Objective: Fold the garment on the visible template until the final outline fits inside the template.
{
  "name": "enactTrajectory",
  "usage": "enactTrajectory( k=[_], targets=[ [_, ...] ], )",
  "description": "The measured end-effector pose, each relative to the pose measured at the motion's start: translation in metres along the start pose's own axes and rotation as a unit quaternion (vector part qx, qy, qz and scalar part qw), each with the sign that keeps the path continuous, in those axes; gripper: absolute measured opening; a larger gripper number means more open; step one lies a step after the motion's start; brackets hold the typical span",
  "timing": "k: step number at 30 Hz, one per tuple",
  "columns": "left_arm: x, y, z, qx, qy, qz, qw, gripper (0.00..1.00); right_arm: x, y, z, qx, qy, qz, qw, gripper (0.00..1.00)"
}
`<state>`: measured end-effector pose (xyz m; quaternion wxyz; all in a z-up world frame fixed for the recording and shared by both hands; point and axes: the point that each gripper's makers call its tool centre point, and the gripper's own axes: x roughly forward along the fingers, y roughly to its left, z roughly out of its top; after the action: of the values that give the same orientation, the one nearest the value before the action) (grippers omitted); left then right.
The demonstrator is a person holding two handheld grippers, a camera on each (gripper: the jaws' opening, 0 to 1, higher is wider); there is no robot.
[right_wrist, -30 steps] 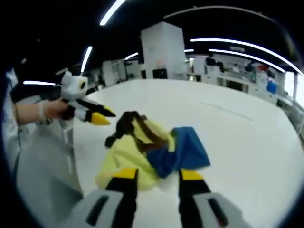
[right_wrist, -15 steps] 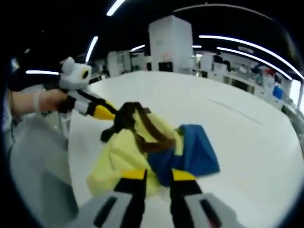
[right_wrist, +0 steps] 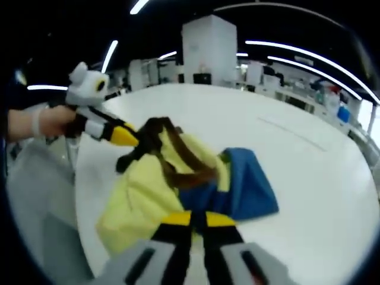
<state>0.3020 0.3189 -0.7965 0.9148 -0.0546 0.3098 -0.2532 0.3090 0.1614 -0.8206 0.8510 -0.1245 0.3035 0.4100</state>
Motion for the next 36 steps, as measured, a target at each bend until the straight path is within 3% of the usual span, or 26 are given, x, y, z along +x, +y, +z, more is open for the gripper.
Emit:
enactTrajectory(
  k=[8,15,22,28,36],
  targets=[
    [-0.003,-0.001,0.002,-0.004,-0.008,-0.003,1.0000,0.00,-0.007,-0.004,0.004,0.008,-0.014,-0.010,0.9998,0.00],
    [-0.023,0.008,0.015,0.015,-0.021,0.003,0.9997,0.00,-0.029,-0.014,0.019,0.002,-0.034,-0.022,0.9992,0.00],
    [-0.050,0.019,0.043,0.027,-0.039,0.019,0.9987,0.00,-0.060,-0.031,0.047,0.010,-0.077,-0.037,0.9963,0.00],
    [-0.069,0.021,0.079,0.050,-0.070,0.020,0.9961,0.00,-0.089,-0.034,0.083,0.005,-0.124,-0.037,0.9916,0.00],
    [-0.084,0.021,0.111,0.063,-0.102,0.023,0.9925,0.00,-0.118,-0.036,0.132,-0.005,-0.180,-0.042,0.9828,0.00]
  ],
)
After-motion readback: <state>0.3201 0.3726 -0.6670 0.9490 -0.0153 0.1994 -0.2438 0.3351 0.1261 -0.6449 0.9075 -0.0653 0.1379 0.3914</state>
